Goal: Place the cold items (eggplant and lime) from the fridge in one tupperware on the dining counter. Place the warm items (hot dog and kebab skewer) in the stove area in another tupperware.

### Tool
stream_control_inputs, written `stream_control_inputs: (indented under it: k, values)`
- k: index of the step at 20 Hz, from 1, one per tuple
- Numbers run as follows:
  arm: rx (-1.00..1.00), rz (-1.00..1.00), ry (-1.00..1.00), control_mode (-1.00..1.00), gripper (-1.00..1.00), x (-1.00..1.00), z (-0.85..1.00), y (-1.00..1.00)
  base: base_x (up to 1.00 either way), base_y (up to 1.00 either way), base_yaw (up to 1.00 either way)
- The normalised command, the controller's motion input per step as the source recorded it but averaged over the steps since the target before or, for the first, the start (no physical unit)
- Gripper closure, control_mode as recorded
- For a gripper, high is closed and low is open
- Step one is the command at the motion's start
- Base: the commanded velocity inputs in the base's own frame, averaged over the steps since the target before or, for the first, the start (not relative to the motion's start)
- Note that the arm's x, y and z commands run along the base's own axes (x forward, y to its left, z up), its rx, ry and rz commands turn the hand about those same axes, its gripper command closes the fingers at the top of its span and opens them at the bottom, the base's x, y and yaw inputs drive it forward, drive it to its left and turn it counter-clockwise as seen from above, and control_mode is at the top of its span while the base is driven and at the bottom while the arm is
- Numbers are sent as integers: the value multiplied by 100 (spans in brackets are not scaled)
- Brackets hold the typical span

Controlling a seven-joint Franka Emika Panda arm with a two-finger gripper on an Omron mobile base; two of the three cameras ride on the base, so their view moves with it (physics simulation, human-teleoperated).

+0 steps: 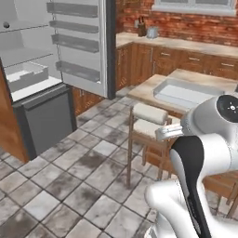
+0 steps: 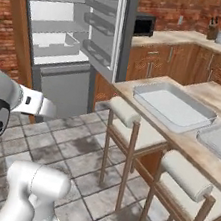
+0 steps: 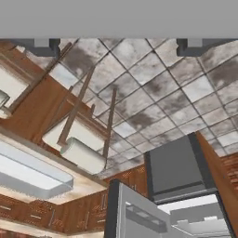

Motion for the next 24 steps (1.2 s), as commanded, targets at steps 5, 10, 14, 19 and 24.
stream_control_inputs:
  k: [5,10,14,19,24]
  values:
    - [0,0,0,100,-100,0,0,0,53,32,55]
    - [0,0,0,100,-100,0,0,0,100,12,39]
    - [0,0,0,100,-100,0,0,0,100,1,28]
    - [0,0,0,100,-100,0,0,0,100,0,19]
    - [0,0,0,100,-100,0,0,0,98,-7,6]
